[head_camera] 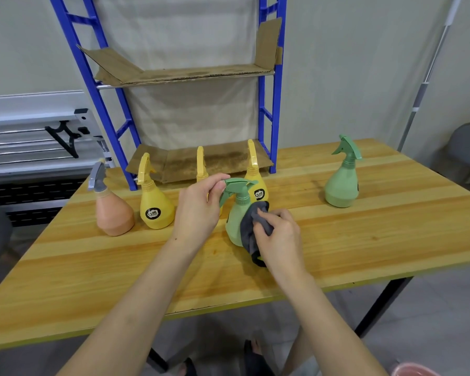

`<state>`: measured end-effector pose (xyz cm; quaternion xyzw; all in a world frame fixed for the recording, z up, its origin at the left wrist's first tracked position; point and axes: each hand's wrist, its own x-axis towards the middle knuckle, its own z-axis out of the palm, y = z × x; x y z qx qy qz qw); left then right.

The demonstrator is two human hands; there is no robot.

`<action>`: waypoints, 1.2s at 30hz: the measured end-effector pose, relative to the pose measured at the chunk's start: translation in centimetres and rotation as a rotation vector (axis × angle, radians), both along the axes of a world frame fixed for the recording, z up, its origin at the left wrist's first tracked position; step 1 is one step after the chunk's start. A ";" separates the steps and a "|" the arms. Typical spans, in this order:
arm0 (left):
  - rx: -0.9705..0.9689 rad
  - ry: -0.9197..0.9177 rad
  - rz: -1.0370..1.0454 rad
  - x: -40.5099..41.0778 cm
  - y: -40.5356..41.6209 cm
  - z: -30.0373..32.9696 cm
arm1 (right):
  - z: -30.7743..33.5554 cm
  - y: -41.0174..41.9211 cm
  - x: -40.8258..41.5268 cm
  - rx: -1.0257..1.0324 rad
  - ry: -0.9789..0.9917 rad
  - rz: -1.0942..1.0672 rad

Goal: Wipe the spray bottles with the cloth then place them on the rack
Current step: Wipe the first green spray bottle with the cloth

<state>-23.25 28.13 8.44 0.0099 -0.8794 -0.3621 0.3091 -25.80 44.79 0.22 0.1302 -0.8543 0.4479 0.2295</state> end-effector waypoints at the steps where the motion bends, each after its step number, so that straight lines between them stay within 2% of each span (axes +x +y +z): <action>1: -0.004 0.005 0.000 0.0 0.0 0.1 | 0.1 0.2 -0.1 -0.017 -0.038 0.008; 8: 0.014 -0.001 -0.009 -0.4 0.1 0.0 | 4.0 -0.9 -1.0 -0.322 -0.131 0.091; 19: 0.070 0.010 -0.034 -1.1 -0.6 -0.5 | -1.2 1.3 -0.9 -0.099 -0.295 0.136; 24: 0.149 -0.008 -0.081 -1.4 -1.1 -0.5 | 0.4 1.6 -0.3 -0.264 -0.275 0.108; 29: 0.212 -0.005 -0.090 -1.6 -1.4 -0.5 | 2.1 0.9 0.0 -0.457 -0.147 0.134; 33: 0.188 0.062 -0.015 -0.6 -1.0 -1.0 | 0.7 0.7 -0.7 -0.346 -0.102 0.173; 36: 0.186 0.085 -0.001 0.2 -0.2 -2.0 | -0.8 1.0 -1.3 -0.283 -0.171 0.161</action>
